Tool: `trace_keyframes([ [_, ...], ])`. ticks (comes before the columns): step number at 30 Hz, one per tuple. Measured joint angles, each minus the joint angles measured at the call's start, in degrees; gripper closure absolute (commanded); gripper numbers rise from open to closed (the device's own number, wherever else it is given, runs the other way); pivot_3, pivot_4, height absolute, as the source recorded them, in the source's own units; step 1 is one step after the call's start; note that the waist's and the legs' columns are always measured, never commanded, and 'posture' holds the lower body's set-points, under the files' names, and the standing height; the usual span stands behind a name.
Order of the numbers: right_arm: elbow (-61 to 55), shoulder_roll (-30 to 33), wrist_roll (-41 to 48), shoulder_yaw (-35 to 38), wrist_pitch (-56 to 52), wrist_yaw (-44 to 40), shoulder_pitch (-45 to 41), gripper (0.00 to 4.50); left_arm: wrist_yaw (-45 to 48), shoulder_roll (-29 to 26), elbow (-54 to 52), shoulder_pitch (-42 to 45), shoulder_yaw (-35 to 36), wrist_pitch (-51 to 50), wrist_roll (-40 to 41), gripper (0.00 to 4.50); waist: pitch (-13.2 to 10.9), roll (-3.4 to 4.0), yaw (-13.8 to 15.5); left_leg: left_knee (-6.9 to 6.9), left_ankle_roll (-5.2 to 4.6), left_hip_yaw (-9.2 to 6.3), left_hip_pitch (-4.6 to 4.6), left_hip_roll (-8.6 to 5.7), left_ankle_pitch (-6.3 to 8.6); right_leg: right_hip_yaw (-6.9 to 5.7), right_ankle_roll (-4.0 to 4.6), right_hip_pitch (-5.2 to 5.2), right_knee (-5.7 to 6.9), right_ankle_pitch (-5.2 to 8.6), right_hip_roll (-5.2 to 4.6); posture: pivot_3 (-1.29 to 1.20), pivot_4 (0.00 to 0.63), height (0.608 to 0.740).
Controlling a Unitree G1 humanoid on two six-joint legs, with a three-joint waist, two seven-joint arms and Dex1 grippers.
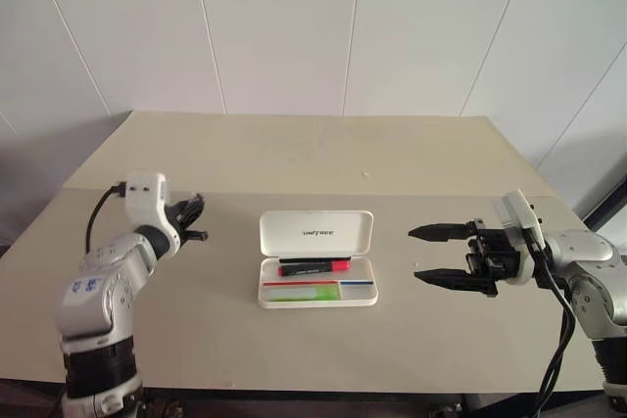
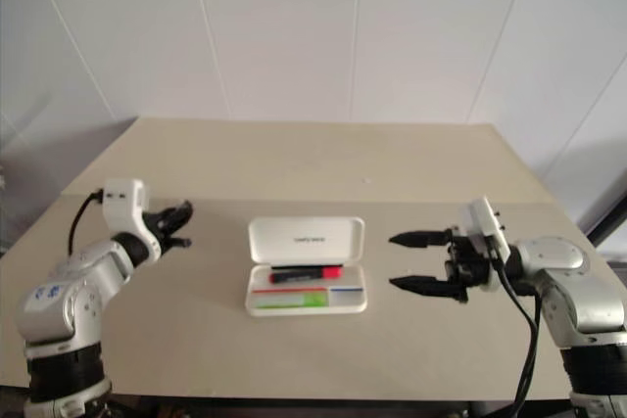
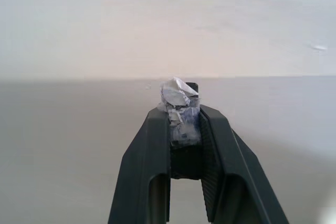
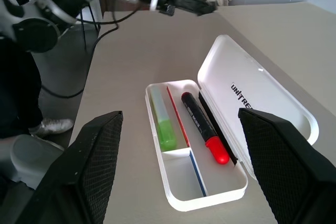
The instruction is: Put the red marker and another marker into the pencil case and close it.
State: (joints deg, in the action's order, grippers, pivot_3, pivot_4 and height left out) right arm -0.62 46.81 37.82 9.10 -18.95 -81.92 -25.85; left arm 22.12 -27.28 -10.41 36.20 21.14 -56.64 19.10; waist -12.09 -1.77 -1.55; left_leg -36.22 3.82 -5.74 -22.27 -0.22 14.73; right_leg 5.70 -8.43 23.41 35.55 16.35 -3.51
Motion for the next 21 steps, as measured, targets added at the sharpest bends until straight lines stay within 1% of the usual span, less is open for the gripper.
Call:
trace_keyframes([
  [1, 0.3, 0.3, -0.1, 0.3, 0.2, -0.1, 0.4, 0.0, 4.1, -2.4, 1.6, 3.2, -2.1, 0.0, 1.7, 4.13, 0.0, -0.01, 0.1, 0.01, 0.0, -0.02, -0.04, 0.0, 0.0, -0.03, 0.01, 0.01, -0.02, 0.0, 0.0, 0.0, 0.15, 0.74],
  [4, 0.6, 0.6, -0.7, 0.6, 0.8, 0.0, 2.1, 0.0, 13.6, -6.4, 2.3, 9.8, -7.4, 0.3, 6.0, 4.13, 0.0, 0.0, 0.0, 0.08, -0.02, 0.04, -0.03, -0.03, 0.02, 0.0, -0.02, -0.02, -0.13, 0.02, -0.05, 0.0, 0.15, 0.74],
  [7, -0.1, 0.6, -0.7, 1.0, 1.0, 0.9, 3.5, 0.0, 20.8, -8.1, 2.1, 11.7, -12.7, -0.1, 9.1, 4.13, 0.0, 0.07, -0.1, 0.15, -0.02, 0.06, -0.01, -0.01, 0.03, 0.03, -0.03, 0.02, -0.1, 0.06, -0.04, 0.0, 0.15, 0.74],
  [9, -1.2, 0.6, -0.7, 1.5, 1.1, 1.8, 4.8, 0.0, 26.6, -9.7, 1.3, 11.8, -18.7, -0.8, 10.9, 4.13, 0.0, 0.1, -0.3, 0.17, -0.01, 0.06, -0.01, 0.02, 0.03, 0.03, 0.02, 0.09, -0.02, 0.1, 0.0, 0.0, 0.15, 0.74],
  [13, -2.8, 0.6, -0.7, 2.7, 1.2, 3.7, 6.8, 0.0, 34.3, -10.3, -0.8, 12.8, -26.3, -0.6, 12.8, 4.13, -0.1, 0.14, -0.2, 0.08, 0.0, 0.07, 0.0, 0.01, 0.02, 0.05, 0.02, 0.07, 0.03, 0.1, 0.0, 0.0, 0.15, 0.74],
  [16, -4.9, 0.6, -0.6, 3.8, 1.2, 4.9, 9.2, 0.0, 35.7, -8.6, 0.0, 14.9, -30.6, 0.3, 12.2, 4.13, -0.1, 0.14, -0.1, 0.0, -0.02, 0.06, 0.02, 0.0, 0.02, 0.05, 0.01, 0.0, 0.03, 0.09, 0.0, 0.0, 0.15, 0.74],
  [21, -7.7, 0.6, -0.1, 5.7, 1.2, 6.7, 12.5, 0.0, 36.2, -5.6, 6.1, 15.9, -39.9, 5.8, 5.7, 4.13, -0.1, 0.14, 0.0, -0.01, -0.03, 0.06, 0.01, -0.02, 0.01, 0.07, -0.01, -0.03, 0.01, 0.08, 0.0, 0.0, 0.15, 0.74],
])
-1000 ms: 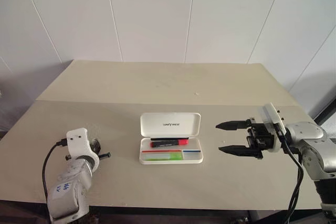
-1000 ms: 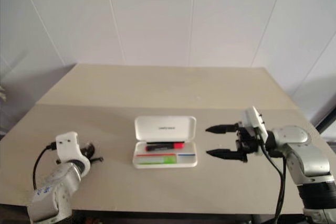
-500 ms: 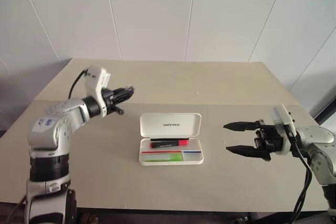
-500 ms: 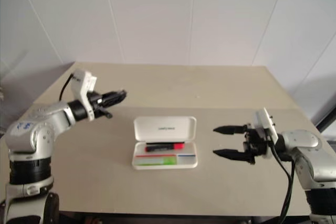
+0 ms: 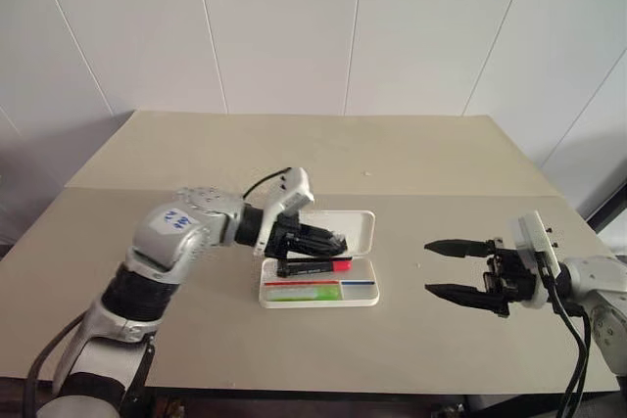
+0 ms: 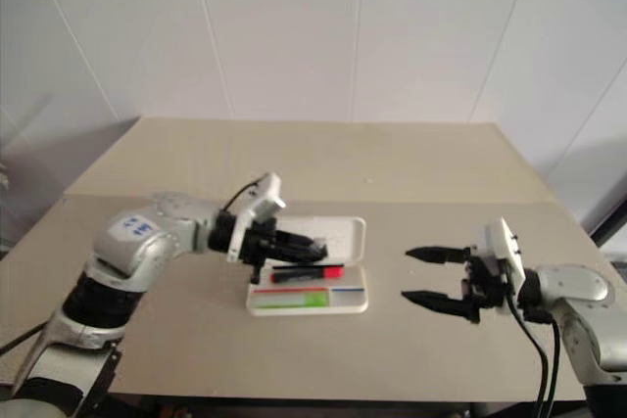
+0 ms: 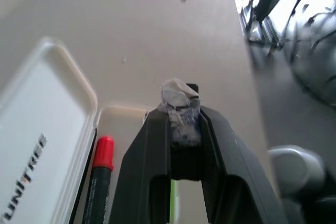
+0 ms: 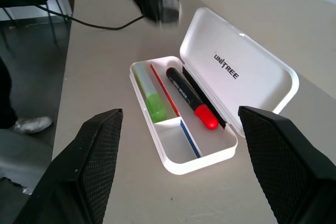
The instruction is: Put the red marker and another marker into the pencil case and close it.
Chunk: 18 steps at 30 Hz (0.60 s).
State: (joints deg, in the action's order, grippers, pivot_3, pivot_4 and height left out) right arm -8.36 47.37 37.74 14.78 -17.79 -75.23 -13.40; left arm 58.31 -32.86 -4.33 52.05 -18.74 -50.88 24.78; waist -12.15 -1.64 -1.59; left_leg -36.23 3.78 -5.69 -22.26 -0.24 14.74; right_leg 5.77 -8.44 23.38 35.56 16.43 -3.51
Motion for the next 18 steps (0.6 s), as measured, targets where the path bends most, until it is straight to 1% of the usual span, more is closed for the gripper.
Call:
trace_keyframes([
  [4, -1.0, 0.0, 0.1, 0.5, 0.0, 1.1, 1.3, 0.0, -0.7, 5.6, 8.0, 1.1, -5.9, 4.5, -5.8, 4.13, 0.0, 0.0, 0.0, 0.01, -0.01, 0.01, 0.0, -0.01, 0.0, 0.01, -0.01, 0.0, -0.02, 0.0, 0.0, 0.0, 0.15, 0.74],
  [9, -2.6, 0.0, 0.2, 1.4, -0.1, 2.3, 3.0, 0.0, -0.2, 8.7, 14.2, 2.0, -9.1, 8.6, -11.1, 4.13, 0.0, 0.0, 0.0, 0.06, -0.01, 0.01, 0.0, 0.0, 0.0, 0.02, -0.01, 0.03, -0.01, 0.01, 0.01, 0.0, 0.15, 0.74],
  [12, -3.1, 0.0, 0.3, 1.5, -0.1, 2.8, 3.4, 0.0, 0.6, 10.2, 15.6, 3.4, -10.6, 9.3, -12.8, 4.13, 0.0, 0.0, 0.0, 0.01, -0.01, 0.01, -0.03, -0.04, 0.0, 0.03, -0.03, 0.02, -0.02, 0.0, -0.01, 0.0, 0.15, 0.74],
  [18, -4.2, 0.0, 0.7, 1.8, -0.2, 3.8, 4.9, 0.0, 1.4, 11.8, 15.8, 4.0, -10.8, 9.0, -14.2, 4.13, 0.0, 0.0, 0.0, 0.03, -0.02, 0.01, -0.02, -0.03, 0.0, 0.04, -0.05, 0.02, -0.02, 0.0, -0.01, 0.0, 0.15, 0.74],
])
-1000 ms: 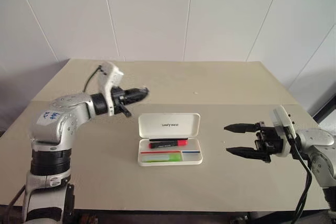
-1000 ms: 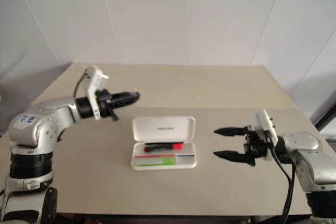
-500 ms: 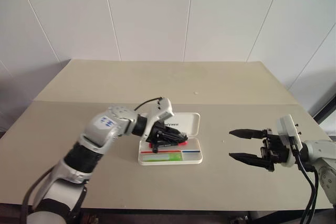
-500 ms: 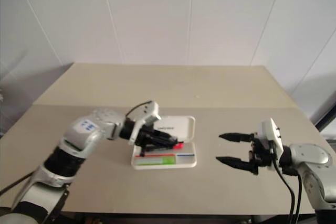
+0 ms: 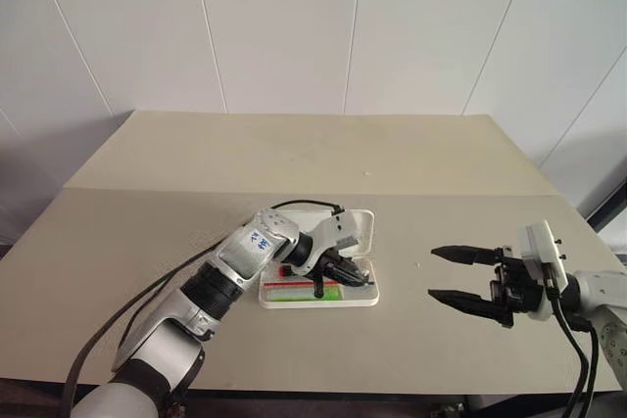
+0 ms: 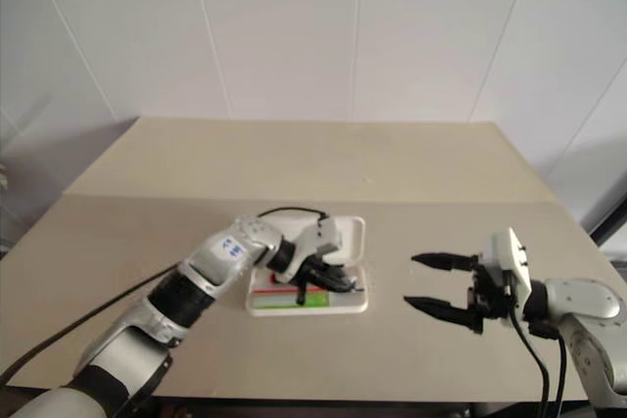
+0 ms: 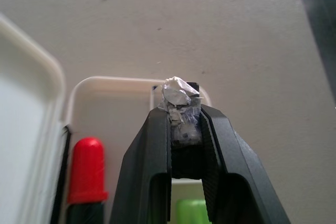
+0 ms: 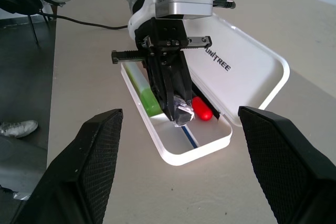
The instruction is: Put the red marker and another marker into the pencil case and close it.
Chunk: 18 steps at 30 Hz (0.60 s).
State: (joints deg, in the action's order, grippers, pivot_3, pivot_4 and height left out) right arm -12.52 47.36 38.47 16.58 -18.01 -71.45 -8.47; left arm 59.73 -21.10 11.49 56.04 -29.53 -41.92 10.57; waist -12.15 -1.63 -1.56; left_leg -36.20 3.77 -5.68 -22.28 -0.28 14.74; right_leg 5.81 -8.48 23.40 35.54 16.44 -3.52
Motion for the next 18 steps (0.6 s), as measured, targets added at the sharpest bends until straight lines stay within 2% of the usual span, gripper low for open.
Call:
trace_keyframes([
  [7, -0.8, 0.0, 0.1, 0.1, 0.0, 1.0, 0.6, 0.0, 1.1, -0.1, -1.6, 0.0, -1.0, -1.1, -1.9, 4.13, 0.0, 0.0, 0.0, -0.02, -0.01, 0.0, 0.02, 0.0, -0.01, 0.01, 0.0, -0.01, 0.04, 0.0, 0.01, 0.0, 0.15, 0.74],
  [9, -0.8, 0.0, 0.1, 0.1, 0.0, 1.2, 0.5, 0.0, 1.2, -0.1, -1.7, 0.0, -1.1, -1.1, -2.4, 3.42, 0.0, 0.0, 0.0, -0.02, -0.01, 0.0, 0.02, 0.0, -0.01, 0.01, 0.0, -0.01, 0.04, 0.0, 0.01, 0.0, 0.15, 0.74],
  [12, -0.8, 0.0, 0.1, 0.1, 0.0, 1.3, 0.5, 0.0, 1.3, 0.2, -1.7, 0.0, -1.2, -1.1, -3.0, 2.62, 0.0, 0.0, 0.0, -0.01, -0.01, 0.0, 0.02, 0.0, -0.01, 0.01, 0.0, 0.0, 0.03, 0.0, 0.01, 0.0, 0.15, 0.74],
  [18, -0.8, 0.0, 0.1, 0.1, 0.0, 1.4, 0.6, 0.0, 1.9, 0.8, -1.7, 0.0, -1.2, -1.1, -3.6, 0.58, 0.0, 0.0, 0.0, -0.01, -0.01, 0.0, 0.02, 0.0, -0.01, 0.01, 0.0, 0.0, 0.04, 0.0, 0.01, 0.0, 0.15, 0.74],
])
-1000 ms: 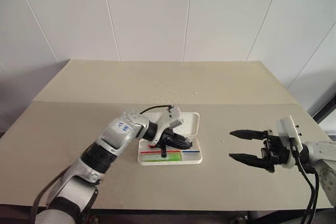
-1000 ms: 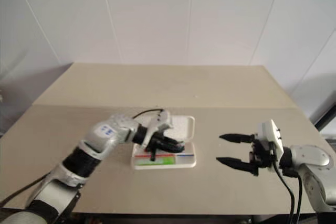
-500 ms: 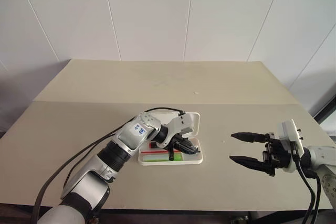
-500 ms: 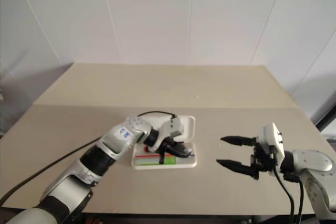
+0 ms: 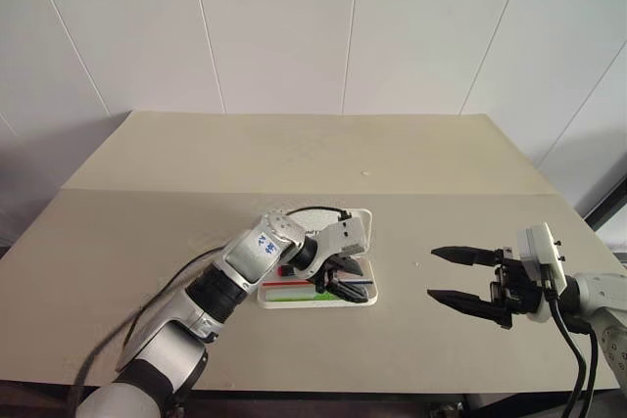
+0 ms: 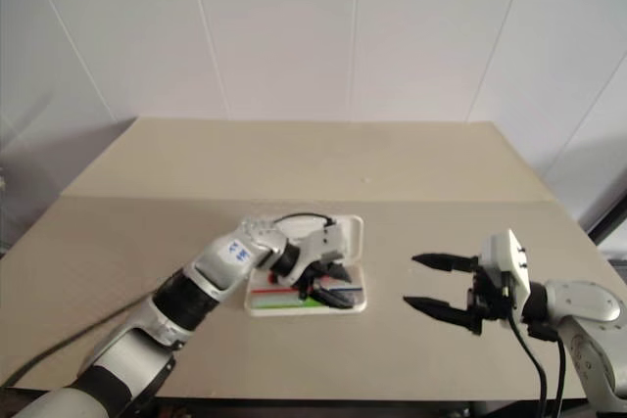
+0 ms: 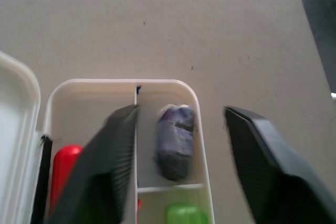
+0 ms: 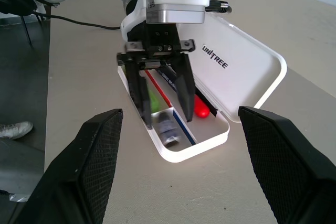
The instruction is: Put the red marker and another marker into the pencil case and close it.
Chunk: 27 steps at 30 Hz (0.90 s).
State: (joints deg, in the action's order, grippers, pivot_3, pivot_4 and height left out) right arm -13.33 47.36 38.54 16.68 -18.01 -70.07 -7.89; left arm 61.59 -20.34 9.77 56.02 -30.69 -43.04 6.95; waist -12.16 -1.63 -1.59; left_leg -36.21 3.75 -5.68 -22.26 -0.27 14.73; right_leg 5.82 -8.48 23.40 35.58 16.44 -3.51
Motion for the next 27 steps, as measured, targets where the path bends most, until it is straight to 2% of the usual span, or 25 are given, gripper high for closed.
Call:
trace_keyframes([
  [2, 0.0, 0.0, 0.0, 0.0, 0.0, 0.0, 0.1, 0.0, 0.2, 0.0, 0.0, 0.0, 0.0, 0.0, -0.2, 0.01, 0.0, 0.0, 0.0, -0.01, 0.0, 0.0, 0.0, 0.0, 0.0, 0.0, 0.0, 0.0, 0.0, 0.0, 0.0, 0.0, 0.15, 0.74],
  [15, 0.0, 0.0, 0.0, 0.2, 0.0, 0.0, 0.4, 0.0, 0.3, -0.7, -3.4, -0.3, 1.9, 0.9, 0.1, 0.01, 0.0, 0.0, 0.0, 0.01, 0.0, 0.0, 0.0, 0.01, 0.0, 0.0, 0.0, 0.01, 0.02, 0.0, 0.0, 0.0, 0.15, 0.74],
  [20, -0.1, 0.1, 0.1, 1.6, 0.0, 0.0, 0.6, 0.0, 1.0, -2.7, -10.1, -2.8, 11.6, 5.9, 4.9, 0.01, 0.0, 0.01, 0.0, 0.01, 0.0, 0.01, 0.04, 0.02, 0.0, 0.0, 0.0, 0.0, 0.03, 0.0, -0.01, 0.0, 0.15, 0.74],
  [27, 0.0, 0.1, 1.4, 1.8, 0.0, -1.0, -0.1, 0.0, -3.6, -2.7, -11.4, -5.4, 26.6, 13.8, 11.1, 0.01, 0.0, 0.01, 0.0, -0.14, 0.0, 0.0, 0.04, 0.01, 0.0, 0.0, -0.04, -0.06, 0.07, -0.03, -0.02, 0.0, 0.15, 0.74],
])
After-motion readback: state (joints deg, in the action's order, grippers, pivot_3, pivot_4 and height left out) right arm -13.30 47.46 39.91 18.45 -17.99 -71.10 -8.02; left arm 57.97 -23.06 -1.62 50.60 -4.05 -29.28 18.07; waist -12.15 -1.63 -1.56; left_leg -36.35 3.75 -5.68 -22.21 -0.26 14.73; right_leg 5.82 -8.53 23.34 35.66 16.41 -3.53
